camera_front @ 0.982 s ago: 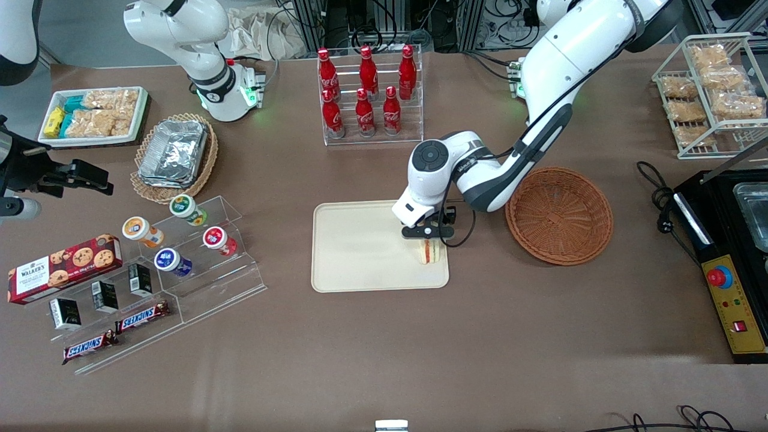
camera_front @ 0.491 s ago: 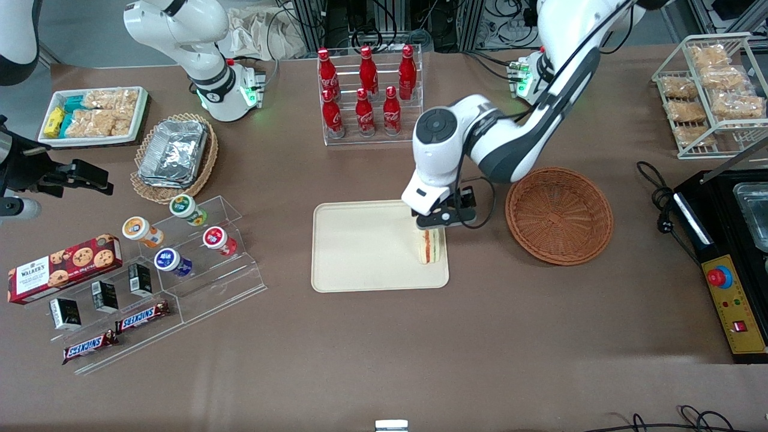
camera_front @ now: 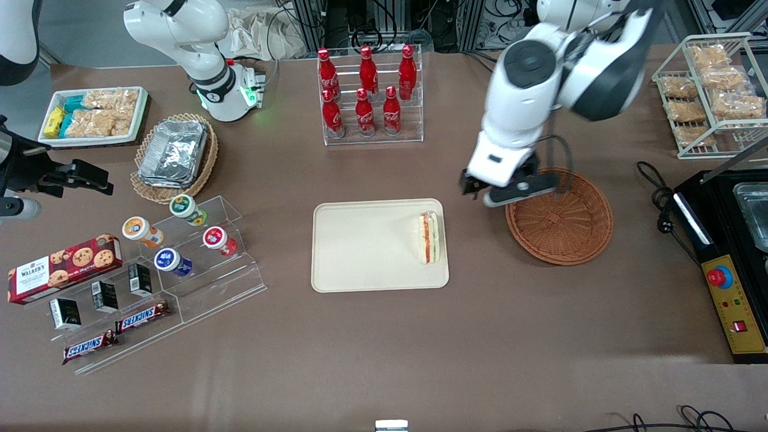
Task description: Place sandwich from basket to tray
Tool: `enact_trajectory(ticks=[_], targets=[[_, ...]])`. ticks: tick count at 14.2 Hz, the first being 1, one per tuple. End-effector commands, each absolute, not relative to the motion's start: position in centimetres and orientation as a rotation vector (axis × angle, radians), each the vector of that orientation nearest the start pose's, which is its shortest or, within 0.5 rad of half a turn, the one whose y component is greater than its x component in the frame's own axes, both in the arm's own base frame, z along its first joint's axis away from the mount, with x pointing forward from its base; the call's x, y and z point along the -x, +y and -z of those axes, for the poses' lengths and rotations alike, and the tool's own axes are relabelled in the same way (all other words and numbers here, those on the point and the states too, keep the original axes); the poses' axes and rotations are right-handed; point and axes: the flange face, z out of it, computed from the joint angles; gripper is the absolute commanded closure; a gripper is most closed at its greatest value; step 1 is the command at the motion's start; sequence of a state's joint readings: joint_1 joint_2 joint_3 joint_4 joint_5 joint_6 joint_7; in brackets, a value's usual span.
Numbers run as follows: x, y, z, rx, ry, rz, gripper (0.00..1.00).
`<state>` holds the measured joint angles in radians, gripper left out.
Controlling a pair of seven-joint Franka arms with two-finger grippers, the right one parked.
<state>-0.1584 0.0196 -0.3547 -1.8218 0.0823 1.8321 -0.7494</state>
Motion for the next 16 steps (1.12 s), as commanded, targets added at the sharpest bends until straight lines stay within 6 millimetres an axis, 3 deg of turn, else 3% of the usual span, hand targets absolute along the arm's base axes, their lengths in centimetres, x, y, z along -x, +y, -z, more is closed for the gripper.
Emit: enact_trajectory(ticks=[1,6,8,11,16], targets=[[-49.3,-20.7,-55.2,3.126,-0.217,-0.027,0.0],[-50.3,-9.0,-58.0,3.172,0.037,-0.106,0.0],[-51.0,-5.2,-59.2,3.181,0.156,-0.126,0.0],[-52.2,-2.2,-59.7,3.179,0.19,-0.105,0.0],[-53.1,-1.3,-60.0,3.167,0.165,-0.099,0.0]])
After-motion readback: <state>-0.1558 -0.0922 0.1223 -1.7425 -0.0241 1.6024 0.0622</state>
